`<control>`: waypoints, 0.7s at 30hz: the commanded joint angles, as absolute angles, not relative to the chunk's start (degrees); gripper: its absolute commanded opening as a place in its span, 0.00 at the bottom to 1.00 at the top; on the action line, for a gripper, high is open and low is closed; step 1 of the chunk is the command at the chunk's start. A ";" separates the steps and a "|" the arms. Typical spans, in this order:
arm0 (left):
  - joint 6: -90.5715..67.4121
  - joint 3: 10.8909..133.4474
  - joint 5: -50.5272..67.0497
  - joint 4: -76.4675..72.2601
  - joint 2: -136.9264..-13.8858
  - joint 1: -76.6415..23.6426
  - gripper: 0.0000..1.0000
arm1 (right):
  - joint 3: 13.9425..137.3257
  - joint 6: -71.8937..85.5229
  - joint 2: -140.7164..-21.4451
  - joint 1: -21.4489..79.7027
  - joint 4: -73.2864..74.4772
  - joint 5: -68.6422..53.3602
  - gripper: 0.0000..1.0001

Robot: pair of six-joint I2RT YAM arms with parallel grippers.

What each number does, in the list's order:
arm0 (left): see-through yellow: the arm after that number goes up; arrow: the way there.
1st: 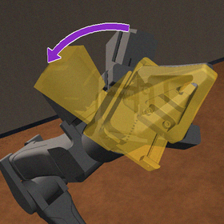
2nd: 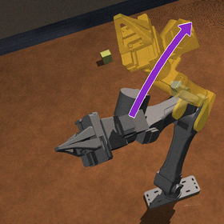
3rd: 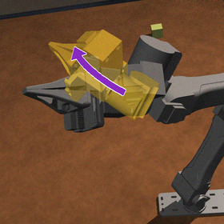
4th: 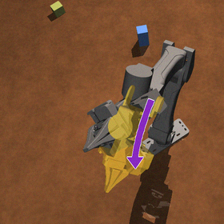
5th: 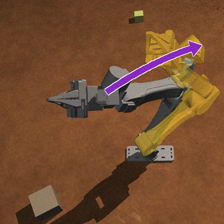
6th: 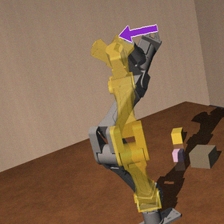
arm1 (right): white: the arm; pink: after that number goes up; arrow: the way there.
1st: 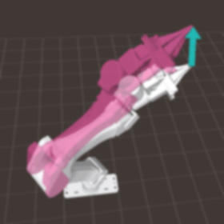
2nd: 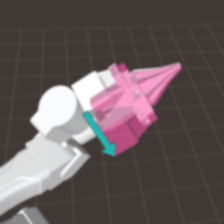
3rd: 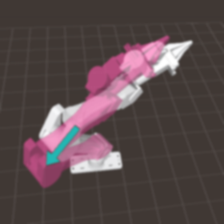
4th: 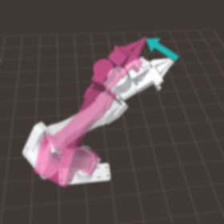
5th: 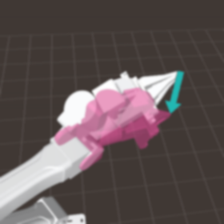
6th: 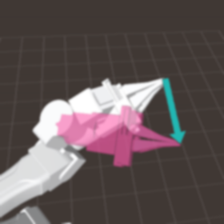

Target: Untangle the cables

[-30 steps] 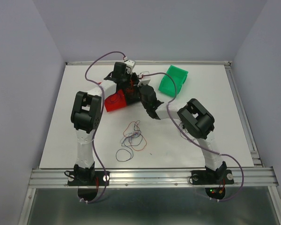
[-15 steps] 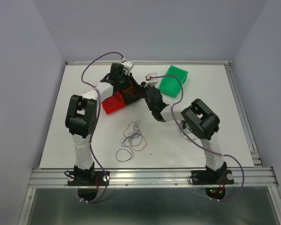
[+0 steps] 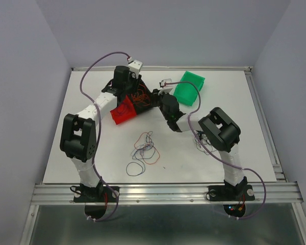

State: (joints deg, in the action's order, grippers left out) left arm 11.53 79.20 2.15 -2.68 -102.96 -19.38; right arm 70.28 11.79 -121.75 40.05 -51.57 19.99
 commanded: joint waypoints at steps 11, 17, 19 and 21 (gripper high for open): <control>13.80 74.62 -3.07 -4.13 -93.69 -23.64 0.50 | 76.64 10.73 -125.06 37.62 -46.94 11.69 0.46; 14.24 74.71 -3.60 -4.13 -94.31 -23.82 0.50 | 79.63 9.49 -127.18 37.53 -43.24 10.11 0.47; 14.24 74.71 -3.87 -4.13 -94.48 -23.82 0.50 | 80.33 9.32 -127.62 37.53 -42.45 10.19 0.44; 14.41 74.71 -4.13 -4.22 -94.74 -23.82 0.50 | 81.03 9.23 -128.14 37.53 -41.14 10.55 0.39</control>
